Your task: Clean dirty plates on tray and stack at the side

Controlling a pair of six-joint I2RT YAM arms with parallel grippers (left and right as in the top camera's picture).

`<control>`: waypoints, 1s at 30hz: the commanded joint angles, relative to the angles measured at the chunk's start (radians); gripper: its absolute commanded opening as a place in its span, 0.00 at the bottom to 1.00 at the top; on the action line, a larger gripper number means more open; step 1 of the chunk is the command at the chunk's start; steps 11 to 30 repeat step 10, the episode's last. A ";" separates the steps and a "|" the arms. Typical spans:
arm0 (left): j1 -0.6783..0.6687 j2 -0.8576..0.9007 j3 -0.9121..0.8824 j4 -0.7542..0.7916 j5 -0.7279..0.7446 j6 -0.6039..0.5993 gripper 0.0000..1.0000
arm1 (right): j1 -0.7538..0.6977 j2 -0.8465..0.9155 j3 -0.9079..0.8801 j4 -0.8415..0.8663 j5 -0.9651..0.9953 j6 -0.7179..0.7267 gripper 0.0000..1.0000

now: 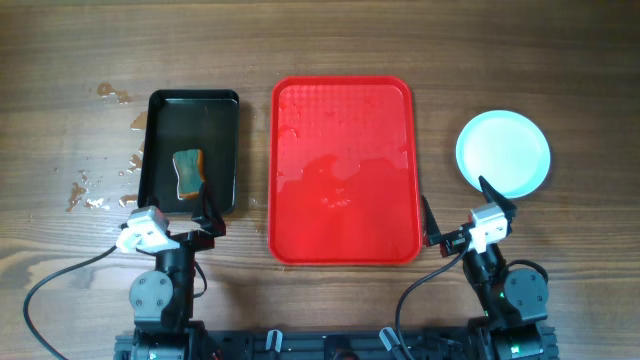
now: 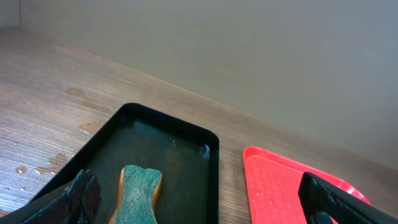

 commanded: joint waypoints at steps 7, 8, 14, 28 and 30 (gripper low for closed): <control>0.006 -0.010 -0.002 -0.003 0.008 -0.009 1.00 | -0.005 -0.008 -0.001 0.002 0.018 -0.010 1.00; 0.006 -0.010 -0.002 -0.003 0.008 -0.009 1.00 | -0.005 -0.008 -0.001 0.003 0.018 -0.009 1.00; 0.006 -0.010 -0.002 -0.003 0.008 -0.009 1.00 | -0.005 -0.008 -0.001 0.003 0.018 -0.009 1.00; 0.006 -0.010 -0.002 -0.003 0.008 -0.009 1.00 | -0.005 -0.008 -0.001 0.003 0.018 -0.009 1.00; 0.006 -0.010 -0.002 -0.003 0.008 -0.009 1.00 | -0.005 -0.008 -0.001 0.003 0.018 -0.009 1.00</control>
